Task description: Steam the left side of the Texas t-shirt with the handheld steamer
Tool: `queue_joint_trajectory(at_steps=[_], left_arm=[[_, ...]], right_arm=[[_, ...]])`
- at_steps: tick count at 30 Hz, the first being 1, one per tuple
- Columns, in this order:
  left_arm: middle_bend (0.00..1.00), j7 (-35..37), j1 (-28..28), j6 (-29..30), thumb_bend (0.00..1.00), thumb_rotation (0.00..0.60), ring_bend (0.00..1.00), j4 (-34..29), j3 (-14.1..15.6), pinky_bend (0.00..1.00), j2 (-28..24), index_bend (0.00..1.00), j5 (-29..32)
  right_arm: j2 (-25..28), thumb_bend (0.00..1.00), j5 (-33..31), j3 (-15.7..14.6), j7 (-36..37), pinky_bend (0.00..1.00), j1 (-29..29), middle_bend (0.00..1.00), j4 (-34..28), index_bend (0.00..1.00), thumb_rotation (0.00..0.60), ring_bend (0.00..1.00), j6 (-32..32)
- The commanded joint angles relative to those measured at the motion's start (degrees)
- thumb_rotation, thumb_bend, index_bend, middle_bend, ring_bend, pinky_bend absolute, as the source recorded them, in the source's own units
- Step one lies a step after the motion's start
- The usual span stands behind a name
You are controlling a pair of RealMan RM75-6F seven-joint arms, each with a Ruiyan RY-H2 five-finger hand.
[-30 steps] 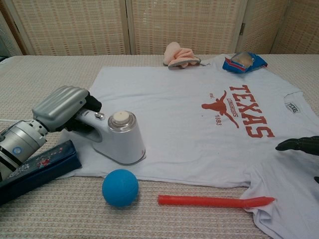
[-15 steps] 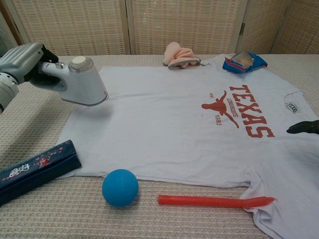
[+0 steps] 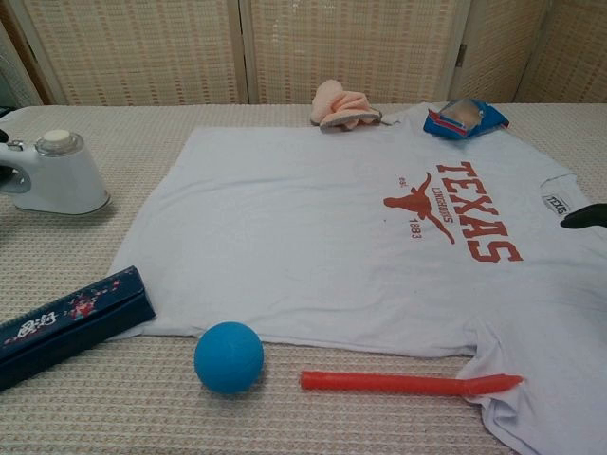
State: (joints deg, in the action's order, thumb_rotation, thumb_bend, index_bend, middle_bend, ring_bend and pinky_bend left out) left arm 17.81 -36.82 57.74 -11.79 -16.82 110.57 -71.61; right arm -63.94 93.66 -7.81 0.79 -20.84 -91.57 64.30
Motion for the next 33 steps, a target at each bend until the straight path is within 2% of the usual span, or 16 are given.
queue_joint_trajectory(at_steps=[1, 2, 4, 6, 7, 8, 9, 14, 19, 24, 29, 33], left_arm=[[0.92, -0.55, 0.25, -1.78, 0.31, 0.6, 0.76, 0.45, 0.08, 0.61, -0.18, 0.84, 0.38], [0.88, -0.89, 0.21, -2.34, 0.29, 0.6, 0.73, 0.5, 0.04, 0.61, -0.2, 0.81, 0.51], [0.72, -2.16, 0.17, -4.41, 0.23, 0.6, 0.58, 0.44, -0.09, 0.57, -0.35, 0.67, 0.94], [0.42, -3.92, 0.02, -7.14, 0.13, 0.6, 0.3, -0.05, -0.6, 0.45, -0.72, 0.37, 1.83], [0.24, -4.45, -0.04, -7.88, 0.08, 0.6, 0.15, -0.42, -0.93, 0.35, -0.91, 0.19, 2.28], [0.08, -4.88, -0.07, -8.44, 0.05, 0.6, 0.04, -0.89, -1.2, 0.23, -1.15, 0.05, 2.64], [0.02, -5.17, -0.05, -8.85, 0.04, 0.6, 0.0, -1.63, -1.45, 0.16, -1.53, 0.01, 2.98], [0.0, -6.29, 0.51, -9.33, 0.03, 0.6, 0.0, -4.1, -1.65, 0.05, -3.35, 0.0, 3.49], [0.0, -7.82, 1.59, -10.73, 0.01, 0.6, 0.0, -8.41, -1.59, 0.0, -6.39, 0.0, 4.06], [0.0, -11.0, 3.64, -13.32, 0.0, 0.6, 0.0, -17.53, -0.71, 0.0, -12.13, 0.0, 4.75], [0.0, -13.06, 6.71, -9.45, 0.0, 0.6, 0.0, -27.45, -0.69, 0.0, -16.86, 0.0, 5.56], [0.0, -11.79, 9.47, -3.0, 0.03, 0.6, 0.0, -35.03, -0.54, 0.03, -20.4, 0.0, 4.26]], right_arm=[[0.01, 0.61, 0.06, 0.01, -0.25, 0.0, 0.17, 0.02, -0.21, 0.0, 0.402, 0.0, 0.1], [0.05, 0.61, 0.06, 0.03, -0.33, 0.0, 0.26, 0.02, -0.31, 0.0, 0.401, 0.0, 0.18], [0.24, 0.61, 0.02, 0.09, -0.46, 0.0, 0.48, 0.02, -0.53, 0.0, 0.401, 0.0, 0.43], [0.48, 0.61, -0.01, 0.15, -0.58, 0.0, 0.72, 0.02, -0.74, 0.0, 0.401, 0.0, 0.74], [0.57, 0.61, 0.0, 0.17, -0.6, 0.0, 0.82, 0.02, -0.81, 0.0, 0.402, 0.0, 0.86], [0.66, 0.61, 0.0, 0.18, -0.61, 0.0, 0.91, 0.02, -0.87, 0.0, 0.403, 0.0, 0.96], [0.74, 0.61, 0.01, 0.19, -0.6, 0.0, 1.02, 0.02, -0.93, 0.0, 0.403, 0.0, 1.07], [0.84, 0.61, 0.16, 0.28, -0.52, 0.0, 1.41, 0.02, -0.94, 0.0, 0.402, 0.0, 1.48], [1.0, 0.61, 0.35, 0.46, -0.38, 0.0, 1.61, 0.02, -1.0, 0.0, 0.402, 0.0, 1.79], [1.26, 0.61, 0.47, 0.77, -0.06, 0.0, 1.7, 0.02, -1.18, 0.0, 0.401, 0.0, 2.08], [1.44, 0.61, 0.47, 0.88, 0.15, 0.0, 1.93, 0.02, -1.23, 0.0, 0.403, 0.0, 2.29], [2.14, 0.61, 0.03, 1.38, 0.43, 0.0, 2.28, 0.02, -1.53, 0.0, 0.402, 0.0, 3.05]])
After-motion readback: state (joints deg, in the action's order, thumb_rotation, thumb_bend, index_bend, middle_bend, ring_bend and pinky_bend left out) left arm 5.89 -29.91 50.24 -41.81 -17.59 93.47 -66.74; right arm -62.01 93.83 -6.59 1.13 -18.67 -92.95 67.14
